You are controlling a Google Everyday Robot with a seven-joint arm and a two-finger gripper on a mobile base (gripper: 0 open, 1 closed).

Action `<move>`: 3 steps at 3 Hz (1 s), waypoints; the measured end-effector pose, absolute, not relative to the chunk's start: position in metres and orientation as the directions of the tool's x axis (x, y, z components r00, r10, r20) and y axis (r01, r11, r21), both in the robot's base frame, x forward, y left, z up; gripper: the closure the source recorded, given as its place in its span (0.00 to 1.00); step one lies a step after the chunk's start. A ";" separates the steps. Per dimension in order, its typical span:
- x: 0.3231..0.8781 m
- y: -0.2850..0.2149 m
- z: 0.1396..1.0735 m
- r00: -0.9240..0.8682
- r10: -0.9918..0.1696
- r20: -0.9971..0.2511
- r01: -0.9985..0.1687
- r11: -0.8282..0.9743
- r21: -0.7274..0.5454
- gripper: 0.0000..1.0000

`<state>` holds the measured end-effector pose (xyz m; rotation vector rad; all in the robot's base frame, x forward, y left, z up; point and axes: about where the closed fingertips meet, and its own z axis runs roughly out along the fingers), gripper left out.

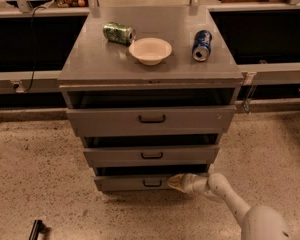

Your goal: Close bottom drawer

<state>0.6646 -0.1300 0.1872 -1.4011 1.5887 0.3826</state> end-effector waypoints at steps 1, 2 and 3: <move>0.667 -0.130 0.187 0.108 -0.597 -0.795 -0.892 0.295 -0.342 1.00; 0.659 -0.124 0.189 0.122 -0.564 -0.817 -0.905 0.276 -0.325 1.00; 0.625 -0.136 0.201 0.150 -0.546 -0.824 -0.916 0.236 -0.323 1.00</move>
Offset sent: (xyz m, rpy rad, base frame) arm -0.0173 0.0062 0.0069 0.0886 0.0149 0.0795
